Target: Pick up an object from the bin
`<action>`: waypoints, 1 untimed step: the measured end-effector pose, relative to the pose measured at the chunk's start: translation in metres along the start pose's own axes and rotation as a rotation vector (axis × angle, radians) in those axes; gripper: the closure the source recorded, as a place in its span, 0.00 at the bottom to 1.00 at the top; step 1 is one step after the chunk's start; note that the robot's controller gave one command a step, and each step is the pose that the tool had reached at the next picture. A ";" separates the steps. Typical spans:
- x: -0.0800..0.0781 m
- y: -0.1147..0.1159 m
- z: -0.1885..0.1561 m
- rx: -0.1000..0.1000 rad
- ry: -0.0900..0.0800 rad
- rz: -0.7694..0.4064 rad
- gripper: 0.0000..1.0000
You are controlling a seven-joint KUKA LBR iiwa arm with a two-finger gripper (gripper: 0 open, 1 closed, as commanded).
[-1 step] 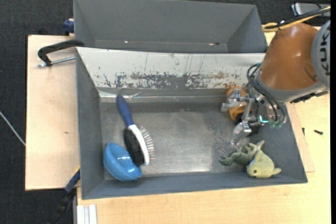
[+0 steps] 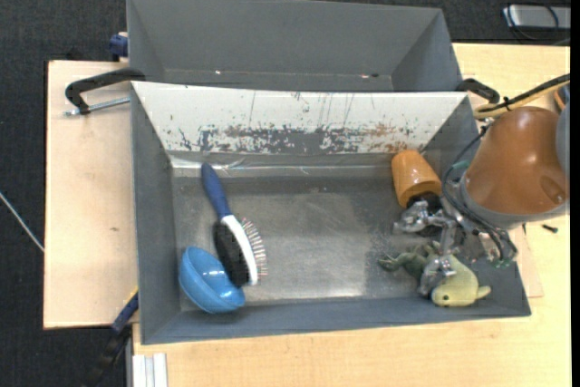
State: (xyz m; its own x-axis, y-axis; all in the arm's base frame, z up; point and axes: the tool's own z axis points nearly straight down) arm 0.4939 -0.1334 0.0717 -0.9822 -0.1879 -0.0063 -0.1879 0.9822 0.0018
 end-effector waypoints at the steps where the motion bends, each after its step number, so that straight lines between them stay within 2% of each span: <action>1: 0.005 -0.018 -0.031 0.004 -0.002 -0.010 0.00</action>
Offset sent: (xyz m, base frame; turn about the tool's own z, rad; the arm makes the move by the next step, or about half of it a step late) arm -0.0032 -0.0185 0.0283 -0.0132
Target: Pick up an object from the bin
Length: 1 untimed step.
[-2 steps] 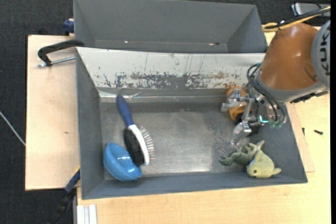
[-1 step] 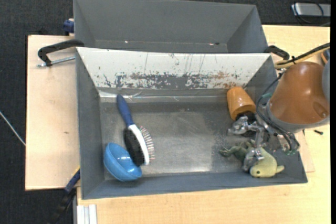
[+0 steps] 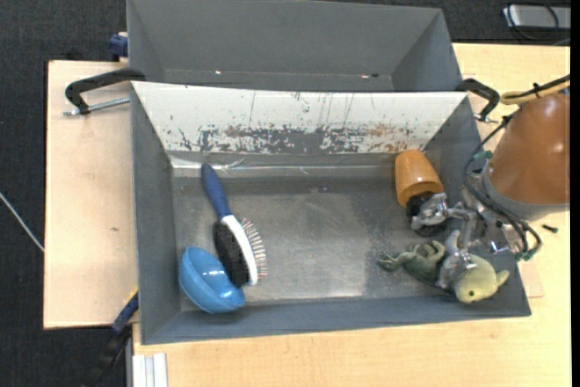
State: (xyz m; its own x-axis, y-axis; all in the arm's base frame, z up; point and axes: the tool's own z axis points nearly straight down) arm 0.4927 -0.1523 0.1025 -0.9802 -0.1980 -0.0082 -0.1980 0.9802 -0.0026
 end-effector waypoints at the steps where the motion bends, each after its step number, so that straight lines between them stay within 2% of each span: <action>1: -0.009 -0.003 0.002 -0.003 0.002 -0.123 0.00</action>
Offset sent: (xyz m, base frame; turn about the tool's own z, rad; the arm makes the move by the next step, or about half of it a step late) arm 0.0081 -0.0028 -0.0025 -0.1242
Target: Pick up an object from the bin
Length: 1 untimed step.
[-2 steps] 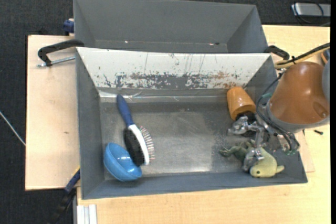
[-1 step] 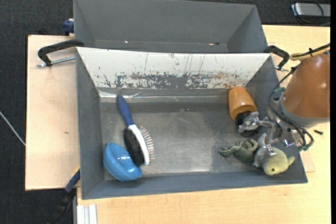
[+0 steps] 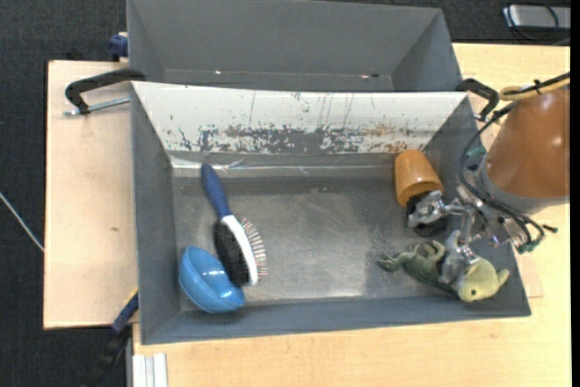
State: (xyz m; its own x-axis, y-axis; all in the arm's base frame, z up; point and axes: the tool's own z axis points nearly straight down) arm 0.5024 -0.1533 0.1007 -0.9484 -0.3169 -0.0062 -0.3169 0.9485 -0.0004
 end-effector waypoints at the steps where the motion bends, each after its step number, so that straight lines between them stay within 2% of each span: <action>1: 0.005 0.005 0.024 0.001 -0.002 -0.084 0.00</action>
Offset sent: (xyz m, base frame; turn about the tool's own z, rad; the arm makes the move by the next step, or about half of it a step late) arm -0.0115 0.0008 -0.0307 -0.0849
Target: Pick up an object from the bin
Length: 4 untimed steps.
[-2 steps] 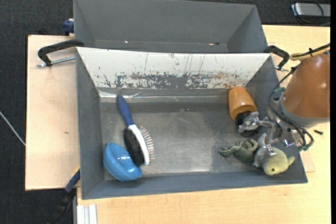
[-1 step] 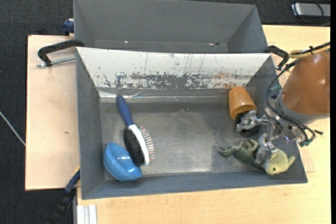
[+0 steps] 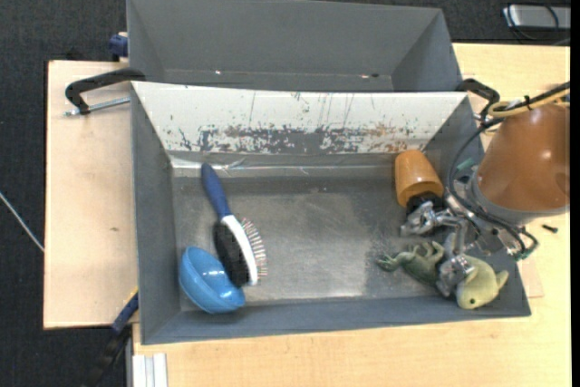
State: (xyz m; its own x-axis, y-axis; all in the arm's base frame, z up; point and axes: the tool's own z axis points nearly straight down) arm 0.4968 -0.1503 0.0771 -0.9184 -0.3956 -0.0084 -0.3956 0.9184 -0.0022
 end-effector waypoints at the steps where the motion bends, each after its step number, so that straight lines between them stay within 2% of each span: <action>1: -0.004 0.000 -0.004 0.000 0.001 0.001 0.00; 2: -0.003 0.000 -0.005 -0.001 0.005 0.001 1.00; 3: -0.007 -0.001 -0.013 0.002 -0.004 0.002 1.00; 4: -0.010 -0.001 -0.045 0.003 -0.001 0.002 1.00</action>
Offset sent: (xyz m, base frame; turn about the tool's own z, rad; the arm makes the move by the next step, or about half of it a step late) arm 0.0000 0.0000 0.0000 0.0000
